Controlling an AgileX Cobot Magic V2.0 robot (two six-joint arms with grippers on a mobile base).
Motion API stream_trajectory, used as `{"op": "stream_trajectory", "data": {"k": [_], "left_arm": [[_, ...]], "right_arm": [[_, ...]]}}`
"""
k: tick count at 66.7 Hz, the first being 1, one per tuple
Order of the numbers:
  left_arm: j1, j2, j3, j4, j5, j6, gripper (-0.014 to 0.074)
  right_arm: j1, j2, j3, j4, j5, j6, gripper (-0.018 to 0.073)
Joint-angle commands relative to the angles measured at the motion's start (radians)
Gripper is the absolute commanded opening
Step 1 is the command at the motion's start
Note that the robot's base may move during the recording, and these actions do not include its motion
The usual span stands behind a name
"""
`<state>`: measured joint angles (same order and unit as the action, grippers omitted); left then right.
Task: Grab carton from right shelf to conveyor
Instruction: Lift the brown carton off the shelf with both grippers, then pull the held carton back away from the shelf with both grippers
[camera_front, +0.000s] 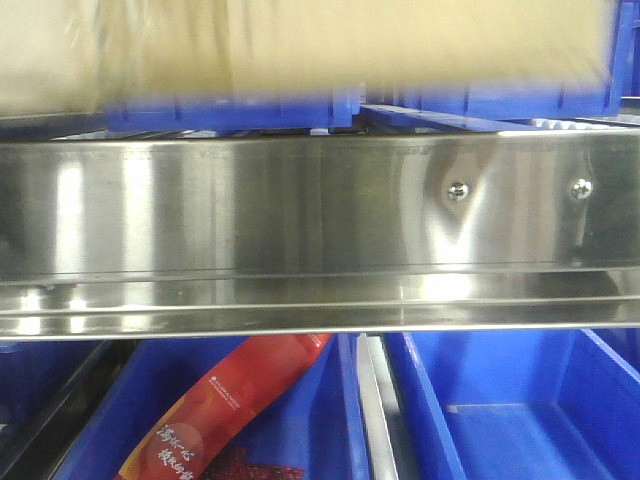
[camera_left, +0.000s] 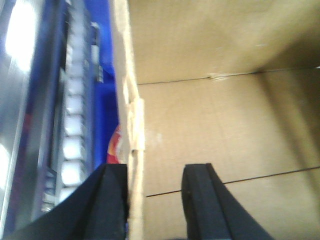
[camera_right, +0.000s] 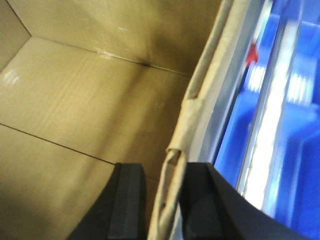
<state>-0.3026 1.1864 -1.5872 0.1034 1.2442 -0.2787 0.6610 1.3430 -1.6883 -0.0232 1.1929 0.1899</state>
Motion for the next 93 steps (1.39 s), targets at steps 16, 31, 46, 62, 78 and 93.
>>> {"op": "stream_trajectory", "data": {"k": [16, 31, 46, 62, 78, 93], "left_arm": [[-0.011, -0.024, 0.001, -0.027, -0.023, 0.031, -0.0016], [-0.011, -0.024, 0.001, -0.024, -0.023, 0.031, -0.0016], [-0.011, -0.024, 0.001, -0.021, -0.023, 0.031, -0.0016], [-0.011, -0.024, 0.001, -0.021, -0.023, 0.031, -0.0016], [-0.011, -0.024, 0.001, -0.021, -0.023, 0.031, -0.0016], [-0.011, -0.024, 0.001, -0.021, -0.023, 0.031, -0.0016]], "right_arm": [[0.002, -0.035, 0.037, 0.000, -0.128, -0.034, -0.0070], [0.002, -0.035, 0.037, 0.000, -0.128, -0.034, -0.0070], [0.002, -0.035, 0.037, 0.000, -0.128, -0.034, -0.0070], [0.002, -0.035, 0.037, 0.000, -0.128, -0.034, -0.0070], [0.002, -0.035, 0.037, 0.000, -0.128, -0.034, -0.0070], [0.002, -0.035, 0.037, 0.000, -0.128, -0.034, -0.0070]]}}
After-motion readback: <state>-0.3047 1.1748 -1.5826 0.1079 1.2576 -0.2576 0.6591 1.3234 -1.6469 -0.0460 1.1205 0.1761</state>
